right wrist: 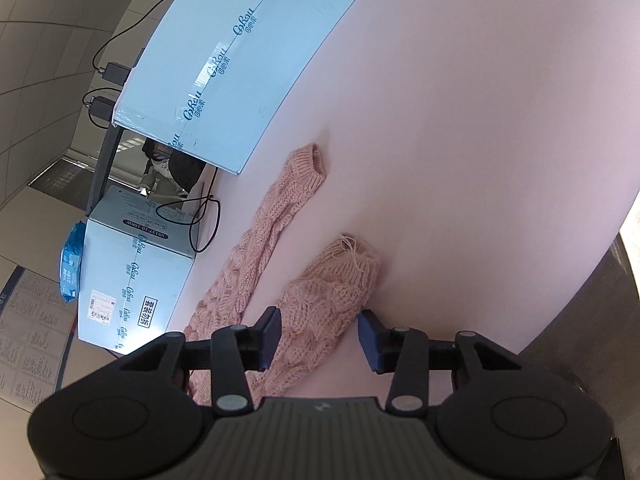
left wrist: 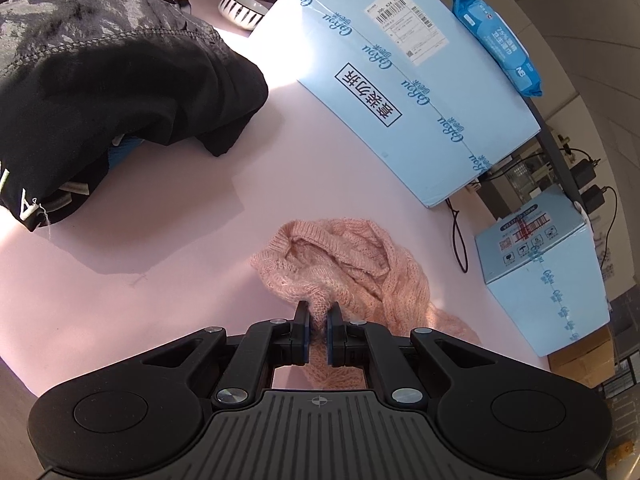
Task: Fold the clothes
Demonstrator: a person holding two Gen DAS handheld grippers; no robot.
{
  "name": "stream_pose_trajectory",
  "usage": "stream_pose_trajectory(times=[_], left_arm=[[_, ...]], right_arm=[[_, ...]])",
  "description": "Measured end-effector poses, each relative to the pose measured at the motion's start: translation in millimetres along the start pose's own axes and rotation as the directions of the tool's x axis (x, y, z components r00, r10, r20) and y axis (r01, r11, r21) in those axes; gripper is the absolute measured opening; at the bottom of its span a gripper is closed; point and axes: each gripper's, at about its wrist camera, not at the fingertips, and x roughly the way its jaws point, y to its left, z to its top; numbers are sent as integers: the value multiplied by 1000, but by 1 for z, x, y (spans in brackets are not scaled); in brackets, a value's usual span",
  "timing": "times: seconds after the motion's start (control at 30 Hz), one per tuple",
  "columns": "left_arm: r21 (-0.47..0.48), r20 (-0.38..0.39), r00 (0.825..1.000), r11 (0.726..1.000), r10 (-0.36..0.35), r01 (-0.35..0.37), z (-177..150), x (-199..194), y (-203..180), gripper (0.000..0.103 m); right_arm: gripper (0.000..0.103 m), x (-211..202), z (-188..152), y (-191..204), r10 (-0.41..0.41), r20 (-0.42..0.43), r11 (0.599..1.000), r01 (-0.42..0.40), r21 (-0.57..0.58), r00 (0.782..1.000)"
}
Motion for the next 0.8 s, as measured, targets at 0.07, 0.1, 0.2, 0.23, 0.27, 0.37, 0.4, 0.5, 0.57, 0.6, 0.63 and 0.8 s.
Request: stream_pose_trajectory(times=[0.07,0.1,0.2,0.23,0.27,0.37,0.4,0.5,0.57,0.6,0.63,0.8], left_arm=[[-4,1,1000,1000,-2,2,-1,0,1,7],[-5,1,1000,1000,-2,2,-1,0,1,7],[-7,-1,1000,1000,0,0,-2,2,1,7],[-6,-2,1000,1000,0,0,-3,2,1,7],[-5,-1,1000,1000,0,0,-3,2,0,7],[11,4,1000,1000,-5,5,-2,0,-3,7],[18,6,1000,1000,-7,7,-3,-1,-5,7],[38,26,999,999,-22,21,-3,-7,-11,7],[47,45,999,998,-30,28,-3,-11,-15,7],[47,48,998,998,-38,36,-1,-11,-18,7],[42,49,998,998,-49,46,1,-11,-20,7],[28,59,996,997,-74,72,28,8,-36,6]], right_arm=[[29,1,-1,-3,-6,15,1000,6,16,1000],[22,2,-1,-4,-11,20,1000,11,18,1000],[8,3,-3,-7,-36,33,999,36,6,999],[7,3,-3,-7,-37,37,999,38,-1,999],[6,2,-4,-7,-37,42,999,38,-6,998],[5,-1,-5,-7,-33,55,999,34,-19,998],[5,-3,-5,-6,-30,60,999,31,-25,998],[4,-9,-3,-3,-5,79,999,8,-31,997],[4,-11,-1,-2,25,91,999,-23,-24,995],[4,-12,3,1,41,96,999,-39,-21,995],[4,-12,6,3,51,100,999,-49,-20,994],[3,3,43,25,105,148,994,-99,-41,983]])
